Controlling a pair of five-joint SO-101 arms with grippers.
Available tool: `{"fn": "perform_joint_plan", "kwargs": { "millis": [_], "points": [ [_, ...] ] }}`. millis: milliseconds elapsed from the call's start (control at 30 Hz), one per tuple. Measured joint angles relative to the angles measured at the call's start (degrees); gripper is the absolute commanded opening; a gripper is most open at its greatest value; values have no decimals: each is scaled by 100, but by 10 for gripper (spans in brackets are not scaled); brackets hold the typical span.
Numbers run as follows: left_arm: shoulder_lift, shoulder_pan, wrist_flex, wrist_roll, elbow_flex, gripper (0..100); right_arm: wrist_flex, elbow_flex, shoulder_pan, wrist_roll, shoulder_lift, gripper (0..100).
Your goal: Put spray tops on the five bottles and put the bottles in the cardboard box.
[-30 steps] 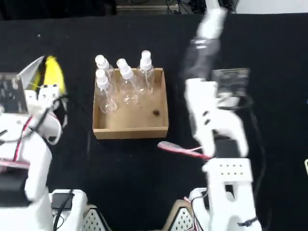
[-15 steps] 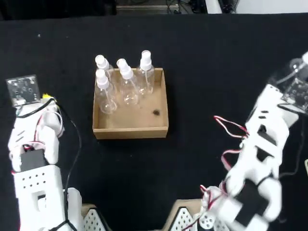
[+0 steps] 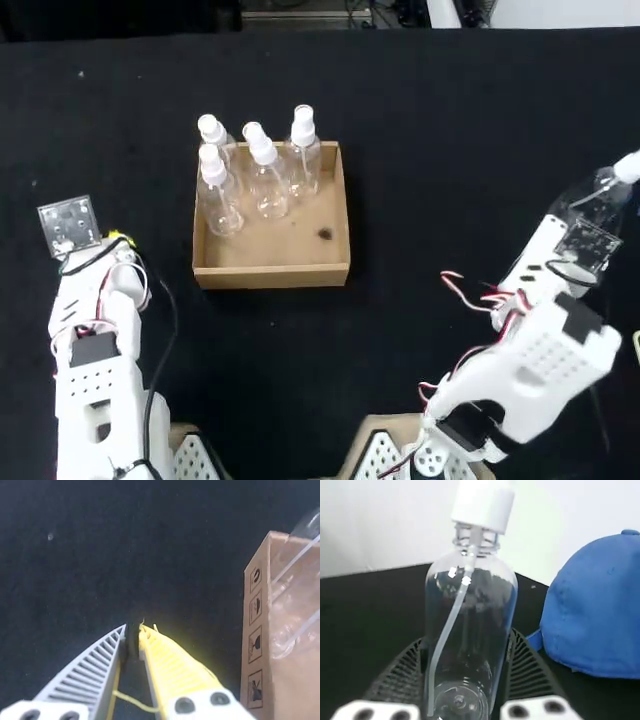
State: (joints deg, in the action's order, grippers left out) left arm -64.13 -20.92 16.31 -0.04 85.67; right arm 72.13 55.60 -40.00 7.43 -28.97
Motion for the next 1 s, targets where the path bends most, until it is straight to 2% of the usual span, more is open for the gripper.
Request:
{"fn": "perform_joint_plan", "kwargs": {
  "millis": [167,400,633,1000],
  "points": [
    [0,0,-18,9,79,30,44,-413,-44,88,-747,15],
    [0,0,-18,9,79,30,97,-492,-44,88,-809,21],
    [0,0,-18,9,79,30,105,-492,-26,88,-826,181],
    [0,0,-18,9,79,30,105,-492,70,88,-826,195]
  ]
}}
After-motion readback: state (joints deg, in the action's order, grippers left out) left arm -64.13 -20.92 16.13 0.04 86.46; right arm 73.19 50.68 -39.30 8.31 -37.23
